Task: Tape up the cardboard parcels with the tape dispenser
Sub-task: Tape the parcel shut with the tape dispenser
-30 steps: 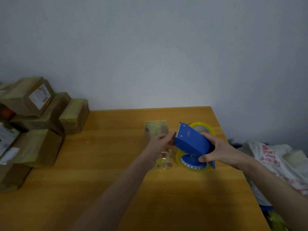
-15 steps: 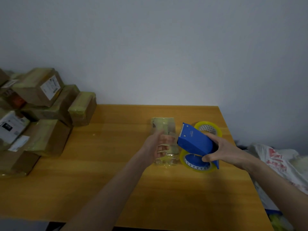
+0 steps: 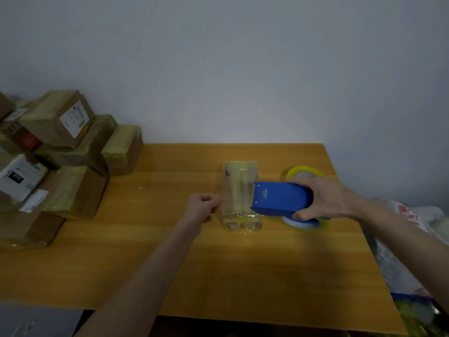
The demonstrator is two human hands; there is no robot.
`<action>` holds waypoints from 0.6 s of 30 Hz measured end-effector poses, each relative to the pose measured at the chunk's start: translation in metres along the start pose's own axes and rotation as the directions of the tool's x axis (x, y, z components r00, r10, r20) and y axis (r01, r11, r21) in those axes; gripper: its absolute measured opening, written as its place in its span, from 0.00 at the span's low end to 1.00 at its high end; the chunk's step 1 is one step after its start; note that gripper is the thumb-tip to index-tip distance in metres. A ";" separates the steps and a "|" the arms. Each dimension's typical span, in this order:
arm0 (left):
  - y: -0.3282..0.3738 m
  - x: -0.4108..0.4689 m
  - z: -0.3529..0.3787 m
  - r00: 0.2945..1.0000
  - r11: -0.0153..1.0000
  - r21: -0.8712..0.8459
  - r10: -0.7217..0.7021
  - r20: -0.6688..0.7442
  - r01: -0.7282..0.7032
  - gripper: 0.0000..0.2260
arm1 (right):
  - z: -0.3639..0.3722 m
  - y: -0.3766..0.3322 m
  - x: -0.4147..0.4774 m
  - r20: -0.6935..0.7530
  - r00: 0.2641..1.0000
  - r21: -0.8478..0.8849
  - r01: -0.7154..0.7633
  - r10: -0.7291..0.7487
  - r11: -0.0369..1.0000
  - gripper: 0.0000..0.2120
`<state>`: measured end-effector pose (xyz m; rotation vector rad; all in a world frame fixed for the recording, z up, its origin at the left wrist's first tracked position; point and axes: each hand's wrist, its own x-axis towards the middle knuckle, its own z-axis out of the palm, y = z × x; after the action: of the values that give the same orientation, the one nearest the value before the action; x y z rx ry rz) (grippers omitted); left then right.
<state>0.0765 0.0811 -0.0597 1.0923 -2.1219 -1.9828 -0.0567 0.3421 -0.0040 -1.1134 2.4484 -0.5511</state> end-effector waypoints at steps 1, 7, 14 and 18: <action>-0.004 0.001 -0.011 0.999 1.000 0.004 -0.017 -0.037 0.017 0.08 | -0.003 0.008 -0.003 0.014 1.000 -0.003 -0.023 0.023 1.000 0.32; -0.024 -0.002 -0.016 0.996 0.999 0.026 -0.034 -0.086 0.037 0.07 | -0.002 0.038 -0.007 0.107 0.989 -0.036 -0.101 0.104 0.994 0.39; -0.032 0.005 -0.004 0.994 0.998 0.044 -0.047 -0.101 0.051 0.08 | 0.008 0.052 0.003 0.165 0.980 -0.043 -0.104 0.109 0.994 0.32; -0.043 0.012 -0.002 0.991 0.992 0.080 -0.085 -0.108 0.094 0.09 | 0.016 0.055 0.013 0.185 0.974 -0.057 -0.119 0.127 0.991 0.28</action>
<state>0.0881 0.0756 -0.1025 1.2964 -2.1576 -1.8418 -0.0908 0.3627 -0.0473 -0.9748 2.3554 -0.3374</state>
